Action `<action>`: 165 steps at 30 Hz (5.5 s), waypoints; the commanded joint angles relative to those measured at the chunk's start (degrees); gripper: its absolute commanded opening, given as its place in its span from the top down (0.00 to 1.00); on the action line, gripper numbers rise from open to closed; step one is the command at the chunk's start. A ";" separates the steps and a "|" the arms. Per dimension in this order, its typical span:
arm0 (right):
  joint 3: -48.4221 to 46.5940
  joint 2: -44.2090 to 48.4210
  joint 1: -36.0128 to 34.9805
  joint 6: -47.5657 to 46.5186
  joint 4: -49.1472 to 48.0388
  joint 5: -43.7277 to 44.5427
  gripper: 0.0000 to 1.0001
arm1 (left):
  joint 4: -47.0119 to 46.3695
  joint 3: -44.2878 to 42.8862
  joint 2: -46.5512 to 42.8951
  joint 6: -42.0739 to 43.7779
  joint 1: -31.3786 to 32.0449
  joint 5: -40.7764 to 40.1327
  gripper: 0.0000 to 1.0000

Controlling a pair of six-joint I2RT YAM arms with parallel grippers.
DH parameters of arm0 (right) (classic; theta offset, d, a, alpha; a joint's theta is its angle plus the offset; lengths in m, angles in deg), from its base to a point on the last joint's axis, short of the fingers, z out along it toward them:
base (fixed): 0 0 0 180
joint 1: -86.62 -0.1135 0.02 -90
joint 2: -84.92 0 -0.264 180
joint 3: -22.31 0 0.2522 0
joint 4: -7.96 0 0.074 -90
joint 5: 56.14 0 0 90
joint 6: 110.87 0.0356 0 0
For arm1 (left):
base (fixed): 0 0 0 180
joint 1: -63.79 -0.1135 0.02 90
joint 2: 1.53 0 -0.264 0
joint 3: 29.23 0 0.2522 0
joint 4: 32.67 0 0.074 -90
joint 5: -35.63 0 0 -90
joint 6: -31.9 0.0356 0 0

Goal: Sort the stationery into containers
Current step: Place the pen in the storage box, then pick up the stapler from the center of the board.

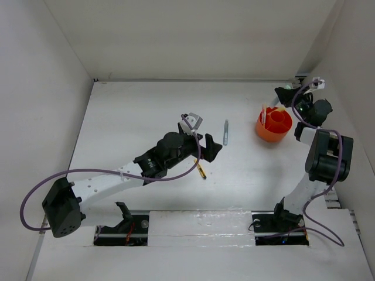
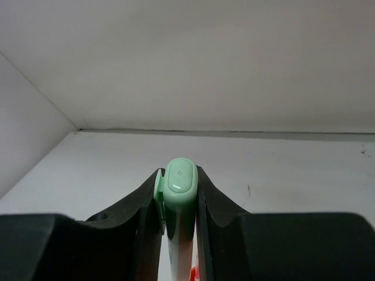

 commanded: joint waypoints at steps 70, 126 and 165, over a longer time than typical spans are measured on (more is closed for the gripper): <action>-0.30 35.65 -32.68 -22.83 64.94 39.76 0.00 | 42.10 -19.70 16.32 -34.16 -2.33 -26.50 0.00; -1.18 26.87 -48.80 -26.97 65.13 26.86 0.11 | 53.98 -24.28 38.47 -60.83 -17.36 -19.83 0.33; 3.04 31.96 -37.81 -13.54 54.41 13.59 0.17 | 2.14 -5.73 18.35 -4.42 -4.82 -14.20 1.00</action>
